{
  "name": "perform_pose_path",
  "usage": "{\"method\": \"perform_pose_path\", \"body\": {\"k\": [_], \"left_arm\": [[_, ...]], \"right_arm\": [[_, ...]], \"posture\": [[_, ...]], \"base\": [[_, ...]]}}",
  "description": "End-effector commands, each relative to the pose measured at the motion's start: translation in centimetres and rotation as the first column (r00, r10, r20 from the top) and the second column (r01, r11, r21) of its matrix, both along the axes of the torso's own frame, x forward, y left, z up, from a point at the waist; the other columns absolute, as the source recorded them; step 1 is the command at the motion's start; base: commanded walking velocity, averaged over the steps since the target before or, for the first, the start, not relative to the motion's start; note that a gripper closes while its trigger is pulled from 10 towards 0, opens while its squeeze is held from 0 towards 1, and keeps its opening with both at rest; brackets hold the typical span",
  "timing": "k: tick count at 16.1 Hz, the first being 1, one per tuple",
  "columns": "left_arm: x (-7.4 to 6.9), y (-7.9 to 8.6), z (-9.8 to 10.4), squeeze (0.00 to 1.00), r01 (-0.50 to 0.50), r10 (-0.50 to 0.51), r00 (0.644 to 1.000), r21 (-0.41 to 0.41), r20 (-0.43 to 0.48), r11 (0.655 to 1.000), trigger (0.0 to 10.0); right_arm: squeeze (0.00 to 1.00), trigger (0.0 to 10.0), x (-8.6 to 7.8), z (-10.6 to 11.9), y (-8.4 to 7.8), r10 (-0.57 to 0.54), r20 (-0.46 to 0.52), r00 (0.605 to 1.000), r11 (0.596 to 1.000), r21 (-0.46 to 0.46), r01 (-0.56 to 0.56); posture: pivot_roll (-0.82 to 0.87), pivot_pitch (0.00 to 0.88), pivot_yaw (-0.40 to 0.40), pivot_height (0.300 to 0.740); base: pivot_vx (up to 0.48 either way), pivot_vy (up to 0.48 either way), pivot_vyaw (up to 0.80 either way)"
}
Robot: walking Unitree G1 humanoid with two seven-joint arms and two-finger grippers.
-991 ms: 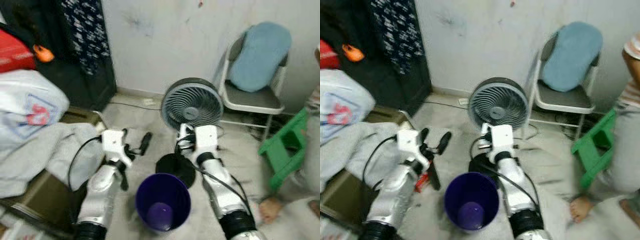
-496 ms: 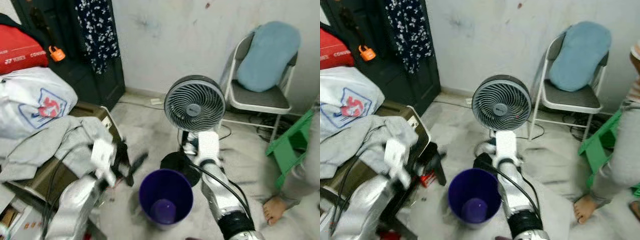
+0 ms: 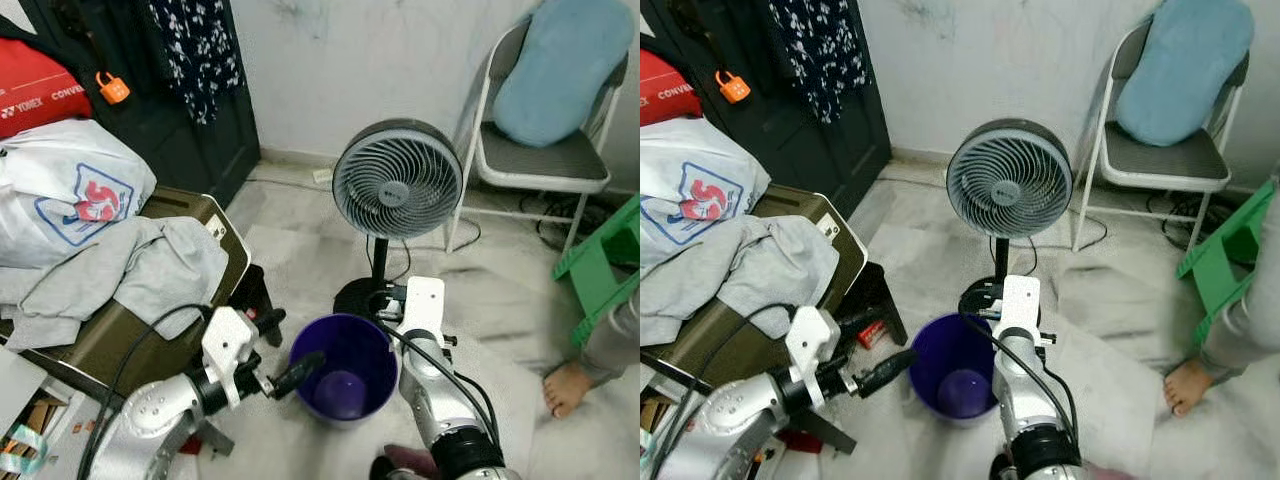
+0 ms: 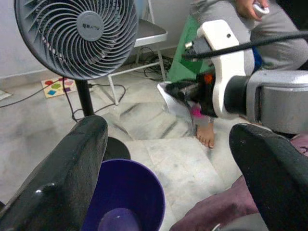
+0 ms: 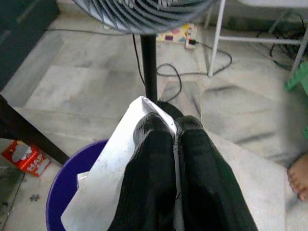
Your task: Clean up the room
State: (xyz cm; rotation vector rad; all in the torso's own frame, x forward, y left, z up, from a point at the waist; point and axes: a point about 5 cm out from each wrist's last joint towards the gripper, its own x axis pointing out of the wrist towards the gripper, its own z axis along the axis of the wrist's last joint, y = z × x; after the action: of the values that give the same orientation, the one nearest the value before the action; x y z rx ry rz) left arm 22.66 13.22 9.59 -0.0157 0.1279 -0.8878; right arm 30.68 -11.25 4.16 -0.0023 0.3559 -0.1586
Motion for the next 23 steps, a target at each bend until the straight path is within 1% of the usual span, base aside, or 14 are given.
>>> {"method": "perform_pose_path", "body": {"k": [1,3,6,10,14,17,19,20,23], "left_arm": [[0.0,0.3,0.4,0.0,0.0,0.0,1.0,0.012,0.007,1.0,10.0],[0.0,0.3,0.4,0.0,-0.002,0.002,1.0,0.025,0.001,1.0,10.0],[0.6,0.2,0.7,0.0,-0.019,0.019,1.0,0.027,0.014,0.999,10.0],[0.4,-0.2,0.6,0.0,0.005,-0.006,0.999,0.049,0.032,0.999,10.0],[1.4,-0.3,0.8,0.0,-0.015,0.013,0.999,0.045,0.047,0.999,10.0],[1.7,-0.5,0.7,0.0,-0.03,0.028,0.998,0.045,0.055,0.999,10.0],[2.4,-0.7,0.4,0.0,-0.085,0.081,0.995,0.072,0.054,0.994,10.0],[2.8,-1.1,0.5,0.0,-0.077,0.073,0.995,0.059,0.066,0.995,10.0],[2.9,-1.5,0.6,0.0,-0.067,0.063,0.995,0.053,0.076,0.996,10.0]], "right_arm": [[0.0,10.0,-0.2,-0.2,0.2,-0.012,-0.022,1.0,1.0,0.007,0.012],[0.0,10.0,0.1,-0.2,0.2,-0.018,-0.024,1.0,1.0,0.005,0.018],[0.0,10.0,0.6,0.0,0.2,-0.021,-0.029,0.999,1.0,0.017,0.022],[0.0,10.0,1.0,0.2,0.2,-0.02,-0.026,0.999,0.999,0.024,0.021],[0.0,10.0,1.8,0.6,0.1,-0.026,-0.019,0.999,0.999,0.034,0.026],[0.0,10.0,2.0,0.7,-0.3,-0.04,-0.005,0.999,0.999,0.033,0.04],[0.0,10.0,2.2,0.8,-0.8,-0.051,0.007,0.999,0.998,0.029,0.051],[0.0,10.0,2.6,1.2,-1.0,-0.051,0.022,0.998,0.998,0.023,0.051],[0.0,10.0,2.7,1.3,-1.3,-0.063,0.026,0.998,0.998,0.024,0.062]], "posture": [[0.08,0.14,0.075,0.74],[0.07,0.125,0.077,0.74],[0.07,0.103,0.075,0.74],[0.08,0.081,0.076,0.74],[0.07,0.057,0.079,0.74],[0.07,0.043,0.079,0.74],[0.06,0.024,0.077,0.74],[0.05,0.012,0.075,0.74],[0.05,0.004,0.072,0.74]], "base": [[0.0,0.0,0.0],[0.0,0.0,0.0],[0.0,0.0,0.0],[0.0,0.0,0.0],[0.0,0.0,0.0],[0.0,0.0,0.0],[0.0,0.0,0.0],[0.0,0.0,0.0],[0.0,0.0,0.0]]}}
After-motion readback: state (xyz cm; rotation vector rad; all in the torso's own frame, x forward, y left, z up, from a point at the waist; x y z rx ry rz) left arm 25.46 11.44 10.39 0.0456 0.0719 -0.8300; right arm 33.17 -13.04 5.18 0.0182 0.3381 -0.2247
